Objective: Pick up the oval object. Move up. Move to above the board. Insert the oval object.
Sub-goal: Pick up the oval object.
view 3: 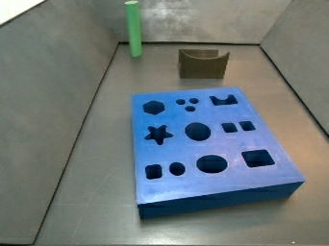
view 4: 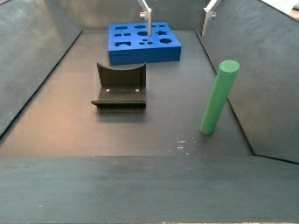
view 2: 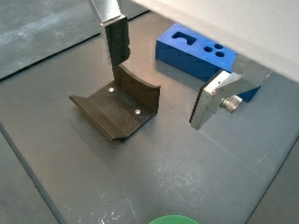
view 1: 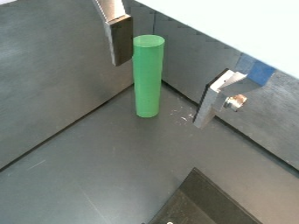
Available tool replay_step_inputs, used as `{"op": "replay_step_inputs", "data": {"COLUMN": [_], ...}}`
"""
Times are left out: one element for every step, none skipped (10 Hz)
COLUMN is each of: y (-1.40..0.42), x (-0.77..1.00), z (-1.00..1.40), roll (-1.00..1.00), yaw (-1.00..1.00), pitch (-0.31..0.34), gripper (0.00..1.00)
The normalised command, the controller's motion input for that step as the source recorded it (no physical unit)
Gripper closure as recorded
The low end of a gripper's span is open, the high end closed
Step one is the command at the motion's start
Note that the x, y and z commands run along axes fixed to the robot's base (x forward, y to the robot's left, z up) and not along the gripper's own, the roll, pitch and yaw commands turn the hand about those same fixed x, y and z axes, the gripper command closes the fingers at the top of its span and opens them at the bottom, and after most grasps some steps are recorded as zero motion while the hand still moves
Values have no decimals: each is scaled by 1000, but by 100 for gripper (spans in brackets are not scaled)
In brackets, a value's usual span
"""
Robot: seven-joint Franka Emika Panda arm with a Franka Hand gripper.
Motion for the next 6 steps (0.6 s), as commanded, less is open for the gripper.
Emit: {"op": "replay_step_inputs", "data": {"y": [343, 726, 646, 329, 86, 31], "x": [-57, -303, -654, -531, -546, -454], "z": [0, -74, -94, -63, -26, -23], "roll": [-83, -144, -247, -100, -10, -26], "yaw": [106, 474, 17, -383, -674, -731], "pitch": [-6, -23, -103, -66, -53, -60], "gripper": [0, 0, 0, 0, 0, 0]}}
